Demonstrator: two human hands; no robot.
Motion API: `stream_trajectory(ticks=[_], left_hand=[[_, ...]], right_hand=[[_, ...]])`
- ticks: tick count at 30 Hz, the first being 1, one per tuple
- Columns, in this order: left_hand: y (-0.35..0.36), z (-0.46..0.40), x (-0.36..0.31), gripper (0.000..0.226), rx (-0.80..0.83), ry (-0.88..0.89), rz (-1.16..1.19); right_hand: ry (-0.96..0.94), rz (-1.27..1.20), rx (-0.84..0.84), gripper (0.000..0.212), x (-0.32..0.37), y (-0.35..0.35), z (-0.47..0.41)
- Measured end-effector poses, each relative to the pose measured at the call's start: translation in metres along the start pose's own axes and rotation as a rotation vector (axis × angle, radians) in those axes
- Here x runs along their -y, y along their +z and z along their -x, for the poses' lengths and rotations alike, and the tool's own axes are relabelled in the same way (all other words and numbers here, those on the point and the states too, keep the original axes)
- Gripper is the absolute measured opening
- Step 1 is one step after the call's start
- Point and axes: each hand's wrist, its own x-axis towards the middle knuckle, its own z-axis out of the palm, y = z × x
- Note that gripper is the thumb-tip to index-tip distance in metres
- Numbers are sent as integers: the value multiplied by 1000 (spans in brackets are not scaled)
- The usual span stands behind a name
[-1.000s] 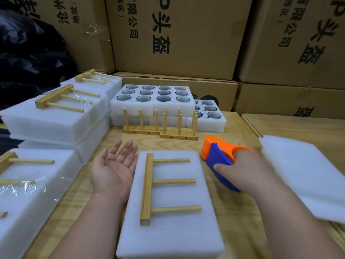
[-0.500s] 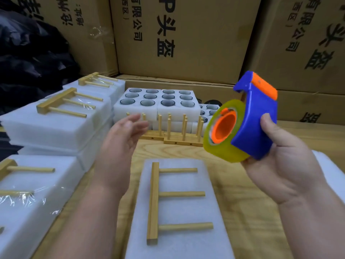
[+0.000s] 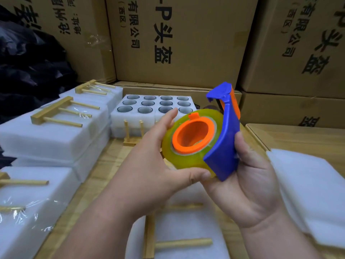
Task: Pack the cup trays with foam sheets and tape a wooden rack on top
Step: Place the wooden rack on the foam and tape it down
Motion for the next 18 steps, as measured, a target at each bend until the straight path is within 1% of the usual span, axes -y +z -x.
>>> stream_trajectory(ticks=[3, 6, 8, 9, 10, 11, 12, 13, 15, 16, 18], left_hand=[[4, 1, -2, 121, 20, -3, -84], [3, 1, 1, 126, 76, -50, -77], [-1, 3, 3, 131, 114, -72, -70], [-4, 3, 4, 130, 108, -85, -49], [-7, 4, 3, 127, 84, -98, -1], [-11, 3, 3, 124, 49, -100, 73], [-14, 3, 2, 120, 9, -98, 163], [-17, 2, 0, 112, -36, -98, 262], [-23, -1, -4, 88, -126, -121, 440], [-26, -2, -6, 81, -151, -138, 498], [-28, -2, -8, 73, -161, -169, 549]], right_hand=[[-21, 18, -65, 49, -3, -4, 0], [-28, 100, -41, 51, -1, -9, 1], [-51, 265, 9, 50, 3, -10, 2], [-72, 419, 19, 53, 5, -11, 3], [-109, 622, 5, 55, 7, -13, 4], [-156, 825, -12, 52, 9, -14, 5], [-193, 974, -10, 44, 12, -15, 6], [-204, 1048, 17, 37, 16, -15, 8], [-161, 1069, 95, 29, 23, -14, 12], [-128, 1069, 127, 28, 27, -13, 14], [-75, 1066, 183, 27, 34, -12, 19]])
